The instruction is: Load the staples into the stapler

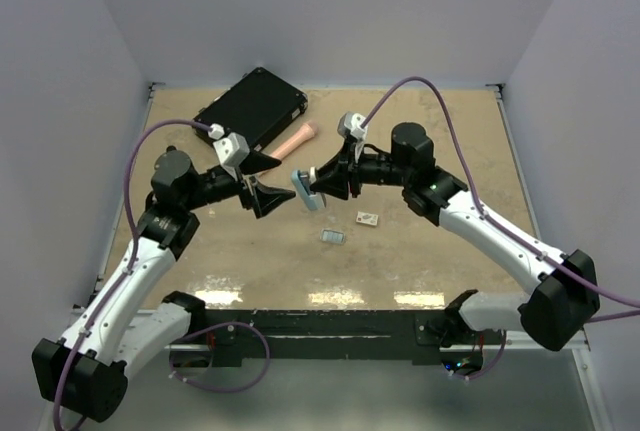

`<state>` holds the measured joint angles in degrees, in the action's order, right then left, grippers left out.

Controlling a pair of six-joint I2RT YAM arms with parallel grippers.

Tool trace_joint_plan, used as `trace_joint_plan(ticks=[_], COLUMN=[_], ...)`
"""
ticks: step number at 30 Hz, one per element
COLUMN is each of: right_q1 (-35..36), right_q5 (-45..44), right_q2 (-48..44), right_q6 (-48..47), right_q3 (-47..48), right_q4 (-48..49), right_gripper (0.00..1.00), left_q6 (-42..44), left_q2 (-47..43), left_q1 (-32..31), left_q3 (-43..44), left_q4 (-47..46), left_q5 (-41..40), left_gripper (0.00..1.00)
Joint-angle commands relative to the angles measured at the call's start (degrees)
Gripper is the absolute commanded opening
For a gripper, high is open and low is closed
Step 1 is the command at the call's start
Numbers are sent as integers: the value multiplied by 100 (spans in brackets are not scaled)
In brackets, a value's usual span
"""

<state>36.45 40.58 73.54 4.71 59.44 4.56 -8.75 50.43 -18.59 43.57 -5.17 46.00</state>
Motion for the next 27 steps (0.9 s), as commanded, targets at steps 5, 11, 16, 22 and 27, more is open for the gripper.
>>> trace_joint_plan(ticks=[5,11,16,22,27], right_q1=[64,143,152,161,161], right_q5=[653,680,636,355,319], right_q2=[-489,-551,-498,-612,-604], right_q6=[-849,-805,-770,-559,-515], right_q3=[15,-64,-46,-187,-222], right_q4=[19,370,475,897,1003], right_gripper=[0,0,0,0,0], left_q6=[173,-1221,-1664,-1647,-1735], left_q2=[378,660,801,836,889], left_q1=[22,-4,-31,-40,-40], left_q3=[521,74,-24,-112,-226], left_q4=[-731,-2592,-3323,-3315,-3421], left_q5=[1895,2177,2124,1992,1825], left_gripper=[87,78,65,62,62])
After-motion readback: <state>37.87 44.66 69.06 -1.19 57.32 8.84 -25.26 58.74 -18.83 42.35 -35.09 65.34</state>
